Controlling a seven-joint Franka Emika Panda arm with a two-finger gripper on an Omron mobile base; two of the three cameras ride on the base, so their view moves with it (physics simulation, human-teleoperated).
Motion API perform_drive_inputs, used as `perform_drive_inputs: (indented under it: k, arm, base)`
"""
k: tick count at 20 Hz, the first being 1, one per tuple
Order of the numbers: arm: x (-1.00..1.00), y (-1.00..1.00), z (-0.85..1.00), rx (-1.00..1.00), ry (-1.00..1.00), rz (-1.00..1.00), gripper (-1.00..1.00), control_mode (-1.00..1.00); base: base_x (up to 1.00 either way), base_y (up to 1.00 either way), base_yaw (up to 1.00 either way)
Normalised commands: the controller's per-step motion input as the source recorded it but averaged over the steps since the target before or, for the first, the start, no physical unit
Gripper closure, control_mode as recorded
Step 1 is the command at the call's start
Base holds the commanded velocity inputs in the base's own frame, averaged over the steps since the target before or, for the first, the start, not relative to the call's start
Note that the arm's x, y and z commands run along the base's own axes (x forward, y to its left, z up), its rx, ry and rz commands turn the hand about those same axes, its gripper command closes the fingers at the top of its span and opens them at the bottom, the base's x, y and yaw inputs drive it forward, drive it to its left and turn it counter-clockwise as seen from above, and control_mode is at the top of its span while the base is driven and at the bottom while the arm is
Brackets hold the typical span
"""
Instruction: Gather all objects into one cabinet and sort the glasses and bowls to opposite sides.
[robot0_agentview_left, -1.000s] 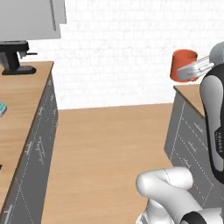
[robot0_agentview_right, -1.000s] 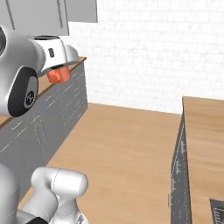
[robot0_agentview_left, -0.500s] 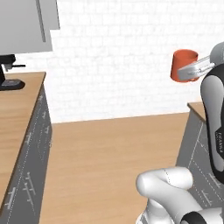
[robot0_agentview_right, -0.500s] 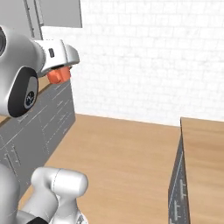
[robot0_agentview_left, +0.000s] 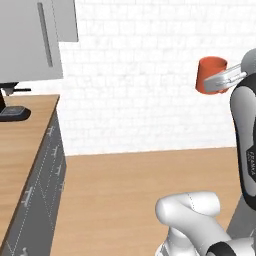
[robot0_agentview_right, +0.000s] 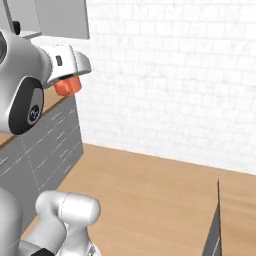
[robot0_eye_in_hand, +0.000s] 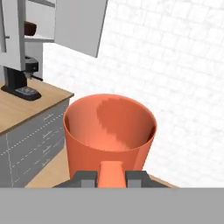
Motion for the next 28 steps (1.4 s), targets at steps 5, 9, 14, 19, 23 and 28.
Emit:
perform_drive_inputs:
  k: [5,9,14,19,23,28]
  arm:
    - [0.0,0.0,0.0,0.0,0.0,0.0,1.0,1.0]
    - [0.0,0.0,0.0,0.0,0.0,0.0,1.0,1.0]
    - [0.0,0.0,0.0,0.0,0.0,0.0,1.0,1.0]
    - [0.0,0.0,0.0,0.0,0.0,0.0,1.0,1.0]
    - [0.0,0.0,0.0,0.0,0.0,0.0,1.0,1.0]
    - [0.0,0.0,0.0,0.0,0.0,0.0,1.0,1.0]
  base:
    - [0.89,-0.24,0.41]
    - [0.79,-0.31,0.48]
    - [0.79,-0.44,0.53]
    - [0.68,-0.49,0.56]
    - [0.63,-0.51,0.62]
    - [0.6,-0.28,0.46]
